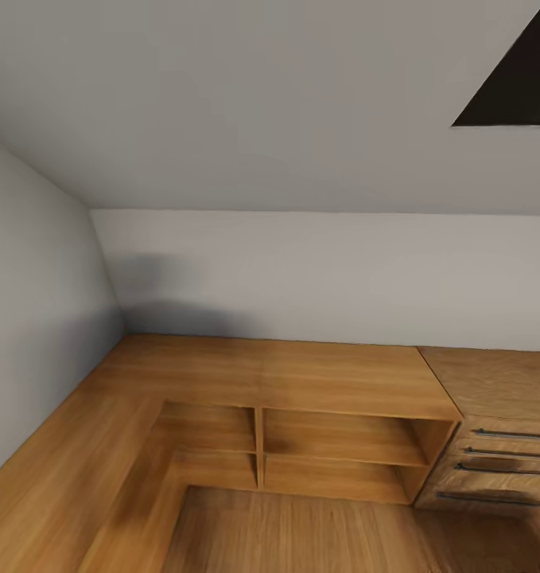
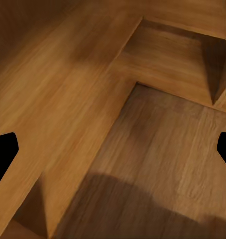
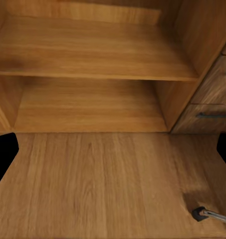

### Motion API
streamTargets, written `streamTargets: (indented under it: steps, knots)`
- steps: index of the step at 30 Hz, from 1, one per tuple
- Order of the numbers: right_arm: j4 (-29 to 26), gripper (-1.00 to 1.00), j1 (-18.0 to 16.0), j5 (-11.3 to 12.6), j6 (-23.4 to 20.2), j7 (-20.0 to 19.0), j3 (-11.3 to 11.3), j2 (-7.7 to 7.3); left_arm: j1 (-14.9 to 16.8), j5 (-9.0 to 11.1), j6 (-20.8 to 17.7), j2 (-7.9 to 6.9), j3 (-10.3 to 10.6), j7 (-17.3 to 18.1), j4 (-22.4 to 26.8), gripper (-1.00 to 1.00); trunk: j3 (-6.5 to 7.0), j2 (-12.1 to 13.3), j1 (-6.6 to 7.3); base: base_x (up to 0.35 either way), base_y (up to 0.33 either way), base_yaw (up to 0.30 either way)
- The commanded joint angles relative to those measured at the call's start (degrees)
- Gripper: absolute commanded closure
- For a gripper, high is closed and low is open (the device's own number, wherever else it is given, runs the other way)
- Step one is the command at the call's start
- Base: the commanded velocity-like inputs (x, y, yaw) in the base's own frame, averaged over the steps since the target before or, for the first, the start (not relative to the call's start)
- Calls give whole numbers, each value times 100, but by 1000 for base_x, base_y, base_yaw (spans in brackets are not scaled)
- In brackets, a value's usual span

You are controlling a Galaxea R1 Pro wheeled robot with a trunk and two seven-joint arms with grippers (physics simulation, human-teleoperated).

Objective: In the bedroom, organize the workspace by keeping the computer under the desk, ensuring the monitor is on the desk, placing the keyboard on the desk next to the monitor, placing the mouse on the desk next to the keyboard, moving the folder from the swivel chair onto the desk next to the mouse, stacking the notebook on top of the folder with the pen on top of the notebook, and positioning the swivel chair next to the desk.

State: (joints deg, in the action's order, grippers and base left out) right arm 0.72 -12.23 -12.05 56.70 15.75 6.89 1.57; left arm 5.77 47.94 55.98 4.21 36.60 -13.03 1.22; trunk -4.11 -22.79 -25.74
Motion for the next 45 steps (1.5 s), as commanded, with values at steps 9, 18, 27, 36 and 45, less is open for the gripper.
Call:
streamTargets:
  steps: [9, 18, 27, 36, 45]
  knots:
    - [7, -100, -5, -61, 16, 24, 48, 1, 3, -4, 10, 0, 49, -60, 1, -100, -13, -12, -4, 29, 9, -297]
    - [7, -100, -4, -54, 9, 24, 49, 1, 3, -4, 10, 0, 49, -55, 1, -100, -13, -12, -4, 2, 1, -297]
    - [15, -100, -5, -52, 0, 24, 49, 9, 3, -4, 10, 0, 49, -52, 1, -100, -13, -12, -4, 0, 0, -297]
    - [16, -100, -6, -52, -9, 24, 49, 10, 3, -4, 10, 0, 49, -51, 1, -100, -13, -12, -4, 0, 0, -297]
    - [16, -100, -7, -52, -10, 24, 49, 10, 3, -4, 10, 0, 49, -51, 1, -100, -13, -12, -4, 0, 0, -297]
